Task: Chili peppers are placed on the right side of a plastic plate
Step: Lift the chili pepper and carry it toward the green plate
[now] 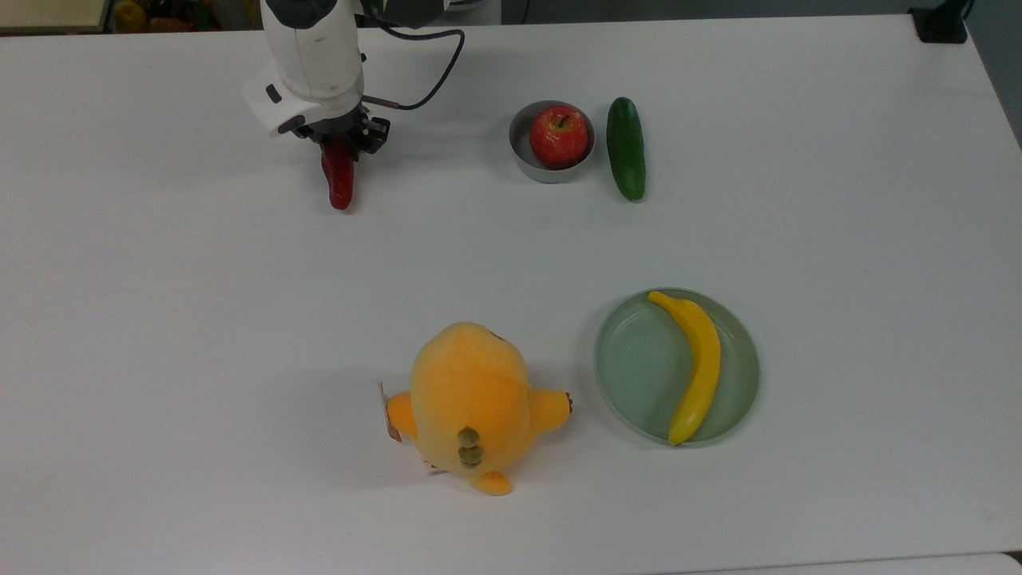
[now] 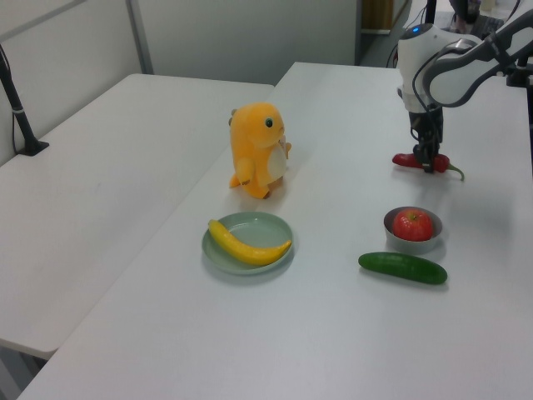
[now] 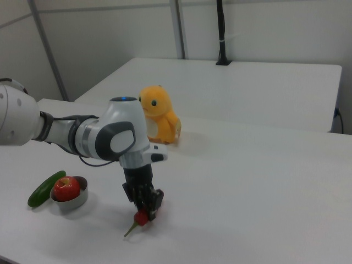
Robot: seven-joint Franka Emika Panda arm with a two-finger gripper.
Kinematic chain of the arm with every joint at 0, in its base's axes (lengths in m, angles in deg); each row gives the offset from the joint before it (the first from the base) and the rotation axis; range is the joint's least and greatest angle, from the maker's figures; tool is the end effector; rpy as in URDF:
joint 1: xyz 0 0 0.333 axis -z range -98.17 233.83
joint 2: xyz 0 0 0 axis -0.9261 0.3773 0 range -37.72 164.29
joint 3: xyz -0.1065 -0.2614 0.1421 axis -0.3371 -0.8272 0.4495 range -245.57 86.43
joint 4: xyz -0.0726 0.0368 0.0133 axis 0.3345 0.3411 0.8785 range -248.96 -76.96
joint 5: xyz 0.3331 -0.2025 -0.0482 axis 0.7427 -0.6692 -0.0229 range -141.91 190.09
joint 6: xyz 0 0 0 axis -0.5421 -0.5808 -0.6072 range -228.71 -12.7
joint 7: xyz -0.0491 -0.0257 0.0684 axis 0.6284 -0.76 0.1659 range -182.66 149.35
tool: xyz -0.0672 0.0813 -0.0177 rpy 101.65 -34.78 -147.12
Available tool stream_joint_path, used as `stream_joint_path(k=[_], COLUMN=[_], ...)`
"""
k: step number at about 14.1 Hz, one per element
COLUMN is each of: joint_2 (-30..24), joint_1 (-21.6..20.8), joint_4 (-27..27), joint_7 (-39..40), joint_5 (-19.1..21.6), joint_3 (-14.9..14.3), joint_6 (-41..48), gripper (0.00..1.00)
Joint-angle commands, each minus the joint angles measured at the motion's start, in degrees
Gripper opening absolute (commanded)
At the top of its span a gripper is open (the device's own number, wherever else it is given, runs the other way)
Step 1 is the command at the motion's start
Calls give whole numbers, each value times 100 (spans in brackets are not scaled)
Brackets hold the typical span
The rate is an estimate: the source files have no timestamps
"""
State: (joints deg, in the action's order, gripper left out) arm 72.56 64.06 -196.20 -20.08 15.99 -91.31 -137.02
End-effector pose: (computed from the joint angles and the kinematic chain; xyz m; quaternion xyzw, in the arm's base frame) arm 0.5355 -0.0799 0.3157 0.9927 -0.0555 -0.0816 0.0691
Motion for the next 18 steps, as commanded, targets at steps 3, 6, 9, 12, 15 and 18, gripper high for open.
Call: stream_joint_path(k=[3,6,9,12,15,18], joint_2=[-66,-49,48,635,865,1041], joint_1=[-449,-458,-537,-730,-739,-888], joint_4=[563,818,977,1485,1522,1758], joint_7=[0,-149,-447,-1237,-1677,-1881], joint_5=[150,230,282,274,265,195], joint_3=[232,575,857,1102,1252,1306], joint_6=[-43,-43,-419,-763,-1508,-1652], gripper=[23,20,20,20,20,20])
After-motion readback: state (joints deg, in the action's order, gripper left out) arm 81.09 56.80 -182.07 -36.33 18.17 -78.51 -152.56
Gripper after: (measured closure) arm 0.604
